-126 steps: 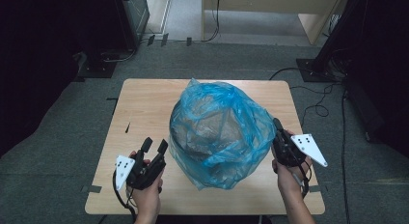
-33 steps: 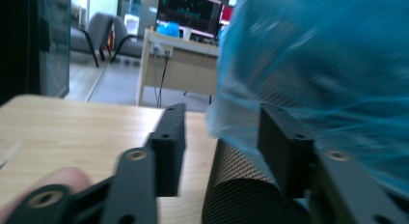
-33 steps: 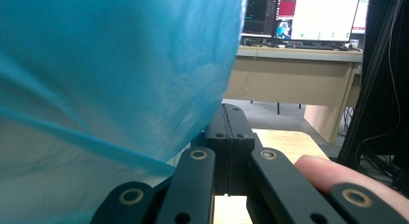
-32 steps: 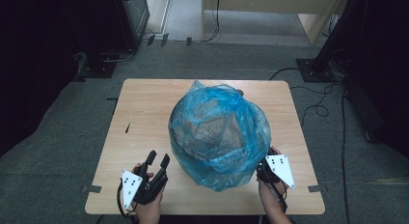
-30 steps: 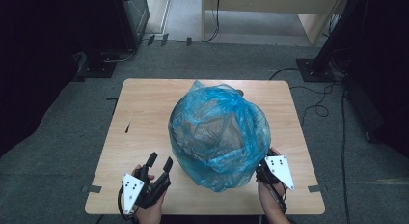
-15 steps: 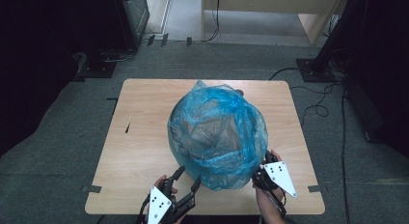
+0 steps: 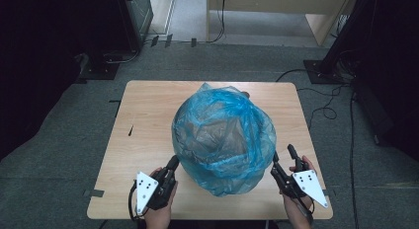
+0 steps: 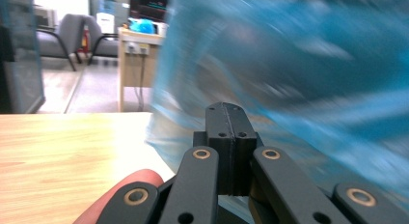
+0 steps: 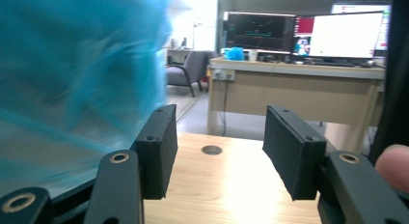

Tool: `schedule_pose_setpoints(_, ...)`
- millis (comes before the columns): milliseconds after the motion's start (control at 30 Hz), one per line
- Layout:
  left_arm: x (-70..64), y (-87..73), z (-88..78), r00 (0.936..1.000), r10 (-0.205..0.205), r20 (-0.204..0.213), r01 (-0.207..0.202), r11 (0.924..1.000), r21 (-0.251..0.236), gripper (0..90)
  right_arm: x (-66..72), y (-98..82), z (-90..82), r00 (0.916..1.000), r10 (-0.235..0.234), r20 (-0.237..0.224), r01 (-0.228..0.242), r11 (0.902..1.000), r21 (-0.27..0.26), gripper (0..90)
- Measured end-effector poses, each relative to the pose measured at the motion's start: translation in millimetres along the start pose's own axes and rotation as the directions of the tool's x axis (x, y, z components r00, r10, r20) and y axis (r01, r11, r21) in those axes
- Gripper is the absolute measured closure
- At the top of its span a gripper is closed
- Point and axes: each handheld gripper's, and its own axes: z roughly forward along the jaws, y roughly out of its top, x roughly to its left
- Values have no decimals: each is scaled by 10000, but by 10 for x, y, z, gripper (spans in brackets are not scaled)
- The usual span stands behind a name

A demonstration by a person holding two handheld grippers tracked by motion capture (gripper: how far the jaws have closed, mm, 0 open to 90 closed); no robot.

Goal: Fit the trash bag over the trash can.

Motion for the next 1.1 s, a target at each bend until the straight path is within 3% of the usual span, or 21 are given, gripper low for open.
schedule_pose_setpoints(100, -21, 39, -103, 9999, -80, -128, 76, 9994, -332, 900, -70, 47, -5, 9992, 170, 348, -167, 9998, -115, 470)
schedule_pose_setpoints(200, -186, -7, -245, 9997, 107, 241, -95, 9987, -501, 677, -103, 108, 15, 9971, 343, 682, -332, 9993, -163, 476)
schedule_pose_setpoints(267, -336, -75, -310, 9970, 496, 597, -473, 9981, -394, 551, -108, 144, 44, 9965, 394, 742, -381, 9991, -192, 476)
schedule_pose_setpoints(333, -471, -131, -334, 9952, 553, 802, -543, 9984, -144, 408, -93, 176, 76, 9960, 479, 748, -466, 9987, -183, 477)
schedule_pose_setpoints(400, -588, -176, -355, 9962, 483, 720, -480, 9988, -65, 292, -65, 215, 109, 9960, 550, 709, -541, 9984, -158, 477)
schedule_pose_setpoints(467, -699, -224, -353, 9959, 671, 615, -675, 9977, 50, 203, -30, 264, 140, 9963, 591, 617, -586, 9982, -107, 477)
schedule_pose_setpoints(567, -831, -299, -294, 9910, 1001, 886, -1031, 9942, 304, 181, 23, 338, 176, 9964, 695, 487, -695, 9976, -14, 477)
schedule_pose_setpoints(667, -914, -372, -177, 9835, 1542, 950, -1612, 9844, 707, 181, 68, 384, 197, 9964, 751, 402, -751, 9972, -22, 476)
schedule_pose_setpoints(733, -911, -407, -98, 9838, 1700, 561, -1754, 9782, 1113, 181, 80, 400, 198, 9960, 813, 383, -813, 9967, -10, 477)
schedule_pose_setpoints(800, -857, -420, -54, 9844, 1757, -50, -1737, 9768, 1256, 182, 69, 410, 189, 9955, 851, 424, -851, 9964, -8, 477)
schedule_pose_setpoints(900, -702, -388, -35, 9855, 1516, -758, -1417, 9822, 1230, 188, 15, 419, 166, 9947, 884, 528, -883, 9961, -54, 477)
schedule_pose_setpoints(1100, -343, -253, -9, 9830, 845, -1633, -682, 9924, 1027, 189, -120, 428, 146, 9912, 1083, 765, -1083, 9941, -46, 477)
